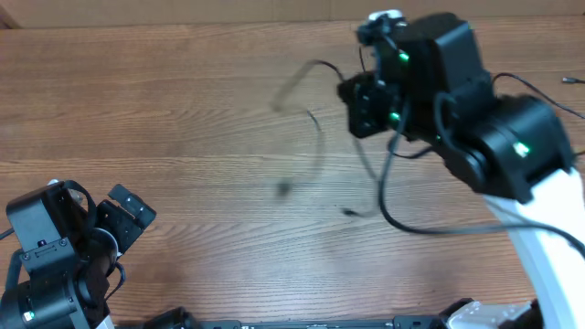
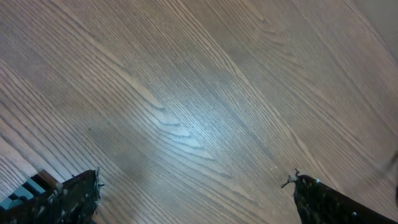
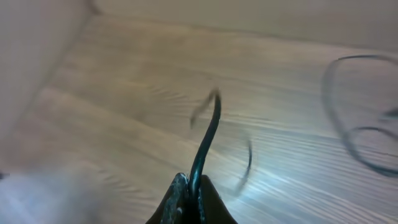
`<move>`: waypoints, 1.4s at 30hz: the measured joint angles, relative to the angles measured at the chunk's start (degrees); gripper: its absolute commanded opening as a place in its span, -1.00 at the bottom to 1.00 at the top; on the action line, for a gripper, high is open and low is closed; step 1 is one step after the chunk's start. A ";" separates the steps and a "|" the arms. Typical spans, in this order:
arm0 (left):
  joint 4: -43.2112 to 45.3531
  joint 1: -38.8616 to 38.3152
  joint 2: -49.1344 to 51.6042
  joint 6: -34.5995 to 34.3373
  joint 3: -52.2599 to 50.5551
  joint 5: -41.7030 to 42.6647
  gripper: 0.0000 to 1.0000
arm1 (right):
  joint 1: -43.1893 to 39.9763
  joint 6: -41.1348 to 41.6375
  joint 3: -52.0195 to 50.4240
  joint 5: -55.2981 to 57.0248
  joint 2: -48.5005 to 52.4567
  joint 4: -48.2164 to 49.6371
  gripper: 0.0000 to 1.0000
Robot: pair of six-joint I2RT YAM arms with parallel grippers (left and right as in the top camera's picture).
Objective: Untangle cables
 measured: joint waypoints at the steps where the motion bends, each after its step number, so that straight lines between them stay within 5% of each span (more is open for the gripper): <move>1: 0.02 0.00 0.00 0.02 0.00 -0.02 0.99 | 0.00 -0.17 0.00 2.51 -1.73 -0.57 -0.92; 12: 0.00 0.00 0.00 0.00 0.00 0.00 0.99 | 0.00 -0.22 0.17 17.75 -11.06 -4.02 -0.92; 29: 0.02 0.00 0.00 0.02 0.02 0.00 0.99 | -1.95 4.92 0.33 32.35 -10.91 -6.97 -0.93; 42: 0.00 0.00 0.00 0.00 0.00 -0.02 0.99 | -4.55 7.91 0.31 34.75 -10.91 -6.75 -0.92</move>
